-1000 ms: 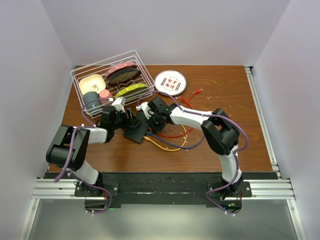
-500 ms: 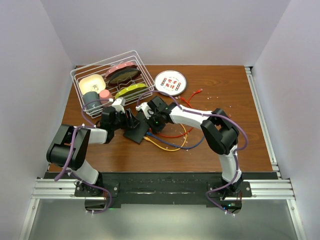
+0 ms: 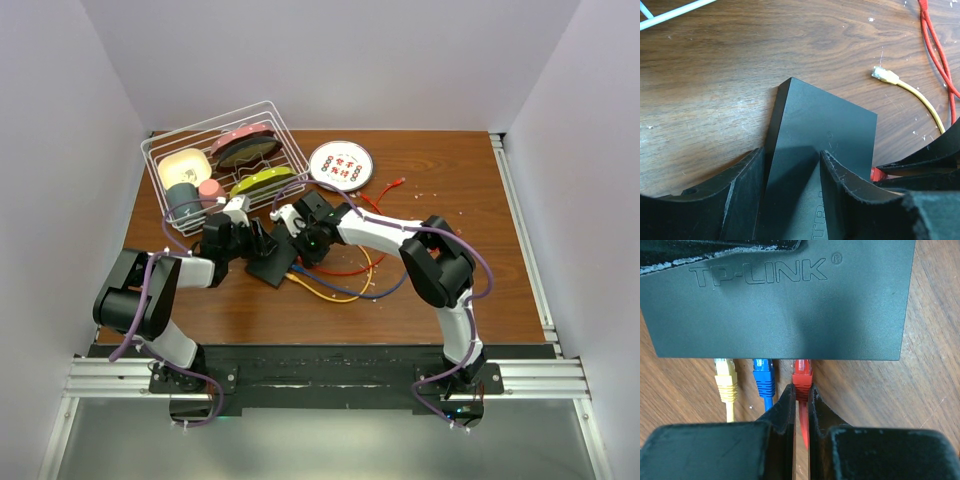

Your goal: Insert the plug into the switch port

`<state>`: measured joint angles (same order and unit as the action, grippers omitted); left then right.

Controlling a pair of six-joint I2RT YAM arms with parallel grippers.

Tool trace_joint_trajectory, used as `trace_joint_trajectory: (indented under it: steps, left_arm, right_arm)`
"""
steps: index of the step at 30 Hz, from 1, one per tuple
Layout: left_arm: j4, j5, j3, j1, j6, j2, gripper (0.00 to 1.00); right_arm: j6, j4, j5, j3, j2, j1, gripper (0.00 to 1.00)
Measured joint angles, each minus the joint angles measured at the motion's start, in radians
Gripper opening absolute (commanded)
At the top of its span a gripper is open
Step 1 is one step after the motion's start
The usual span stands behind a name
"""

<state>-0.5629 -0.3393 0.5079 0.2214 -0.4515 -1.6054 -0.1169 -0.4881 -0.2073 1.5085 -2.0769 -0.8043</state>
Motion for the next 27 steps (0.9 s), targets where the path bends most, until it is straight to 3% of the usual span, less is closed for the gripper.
trace_joint_trajectory:
  steps: [12,27]
  left_arm:
    - [-0.036,0.05,-0.018,0.002,0.001,-0.001,0.46]
    - [-0.056,0.135,-0.022,0.045,0.0,-0.003,0.41]
  right_arm:
    - [0.023,-0.037,0.01,0.08,-0.053,0.0,0.0]
    - [0.072,0.0,0.013,0.048,-0.036,0.005,0.0]
